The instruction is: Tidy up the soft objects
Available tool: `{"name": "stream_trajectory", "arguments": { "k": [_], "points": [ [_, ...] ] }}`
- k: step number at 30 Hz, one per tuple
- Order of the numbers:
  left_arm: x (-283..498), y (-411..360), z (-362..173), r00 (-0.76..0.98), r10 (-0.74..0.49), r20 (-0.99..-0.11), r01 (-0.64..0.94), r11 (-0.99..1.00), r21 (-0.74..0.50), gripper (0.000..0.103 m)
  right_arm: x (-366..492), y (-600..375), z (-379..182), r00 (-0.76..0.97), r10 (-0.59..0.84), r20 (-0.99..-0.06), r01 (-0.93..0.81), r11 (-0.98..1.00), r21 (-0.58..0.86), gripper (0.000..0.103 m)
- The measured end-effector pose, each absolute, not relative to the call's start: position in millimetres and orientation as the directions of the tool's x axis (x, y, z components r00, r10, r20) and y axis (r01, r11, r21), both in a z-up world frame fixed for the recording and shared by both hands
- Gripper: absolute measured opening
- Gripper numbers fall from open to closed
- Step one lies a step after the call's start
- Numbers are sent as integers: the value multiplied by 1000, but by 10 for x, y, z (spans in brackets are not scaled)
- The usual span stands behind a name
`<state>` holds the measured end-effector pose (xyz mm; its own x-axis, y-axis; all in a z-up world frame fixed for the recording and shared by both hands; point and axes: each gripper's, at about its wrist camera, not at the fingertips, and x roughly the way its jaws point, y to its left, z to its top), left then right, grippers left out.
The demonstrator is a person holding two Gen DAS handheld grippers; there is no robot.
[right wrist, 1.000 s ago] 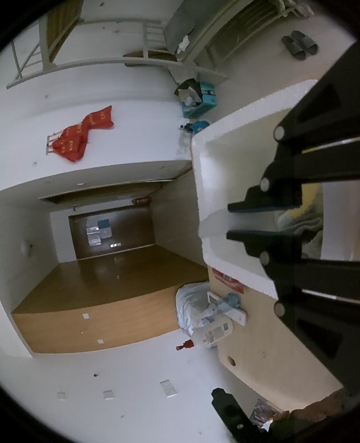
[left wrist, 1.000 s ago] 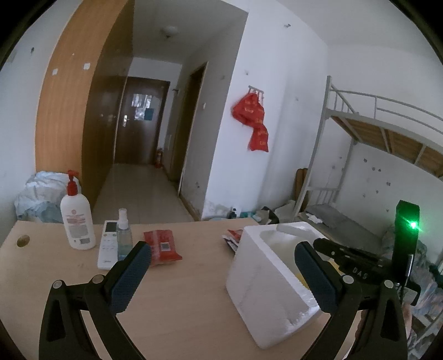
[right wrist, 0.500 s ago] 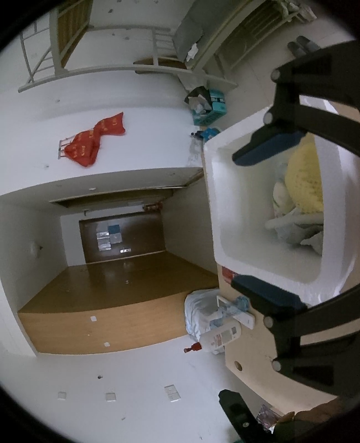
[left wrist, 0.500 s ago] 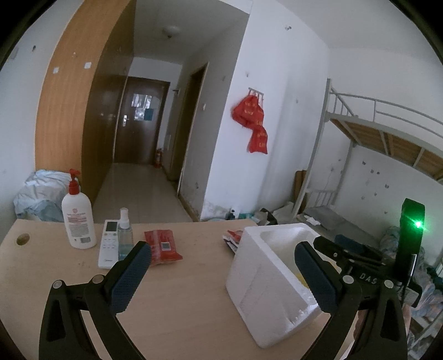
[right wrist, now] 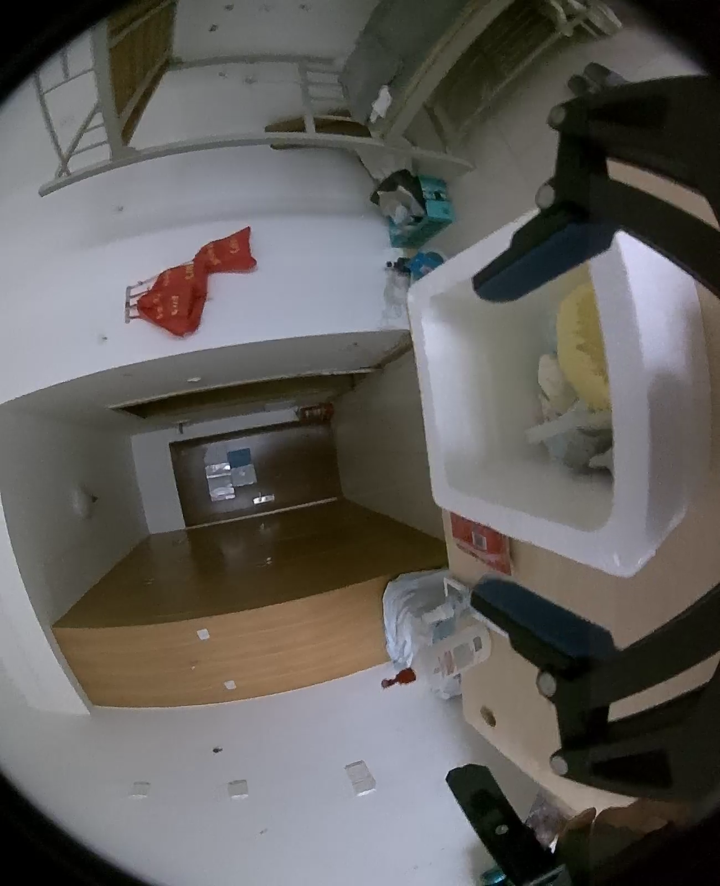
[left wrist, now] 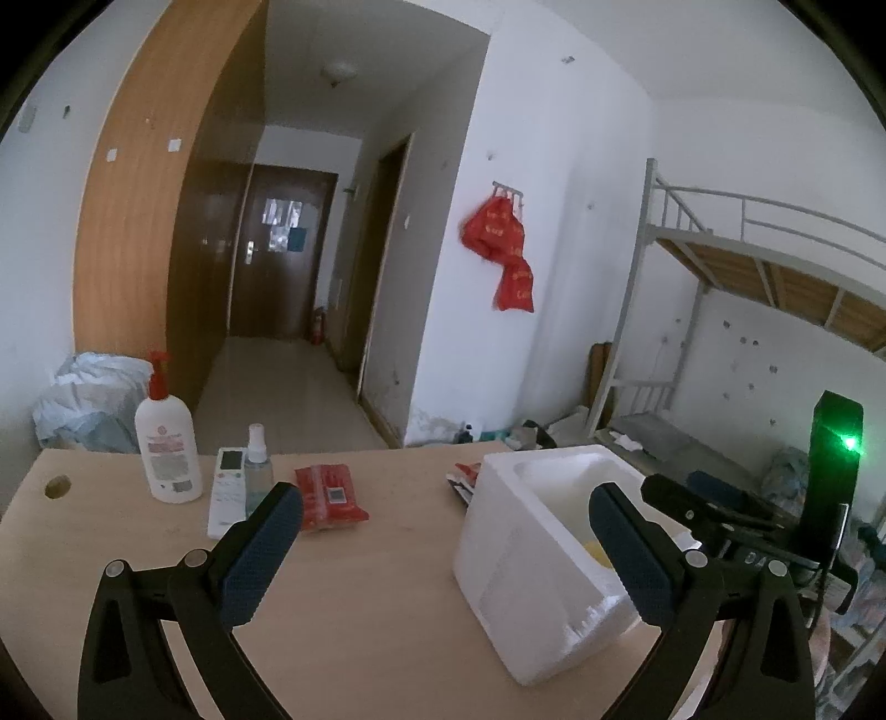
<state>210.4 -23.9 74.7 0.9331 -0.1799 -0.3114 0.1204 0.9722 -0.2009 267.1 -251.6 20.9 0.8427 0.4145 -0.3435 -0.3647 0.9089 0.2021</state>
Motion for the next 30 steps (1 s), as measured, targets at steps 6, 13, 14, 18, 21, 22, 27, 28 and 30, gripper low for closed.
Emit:
{"name": "stream_trajectory", "arguments": {
  "k": [6,13,14,18,21,22,27,28,30],
  "points": [
    [1959,-261,790,938,-182,-296,128,973,-192,103,2550,-2528,229,849,401,-344,-349,914,205,103],
    [1780,-279,813,942,-182,-281,136,975,-178,103,2397,-2415,244,839,423,-343,-380,906,187,103],
    [1759,-277,821,943,-182,-279,136,975,-177,103,2390,-2406,245,839,420,-345,-378,907,186,103],
    [1642,-247,859,948,-174,-265,130,976,-175,103,2324,-2334,250,849,393,-354,-355,919,170,103],
    [1571,-217,864,950,-172,-262,128,976,-176,103,2273,-2301,257,855,378,-354,-344,926,157,103],
    [1549,-211,868,950,-170,-261,126,976,-177,103,2233,-2282,266,861,372,-348,-341,928,149,103],
    [1433,-162,875,954,-157,-255,113,978,-177,103,2186,-2238,290,867,335,-368,-296,942,161,103],
    [1419,-157,880,955,-153,-256,110,978,-176,103,2183,-2220,290,862,335,-380,-295,942,162,103],
    [1363,-138,884,956,-151,-250,108,978,-176,103,2160,-2194,279,849,357,-389,-314,934,171,103]
  ]
}}
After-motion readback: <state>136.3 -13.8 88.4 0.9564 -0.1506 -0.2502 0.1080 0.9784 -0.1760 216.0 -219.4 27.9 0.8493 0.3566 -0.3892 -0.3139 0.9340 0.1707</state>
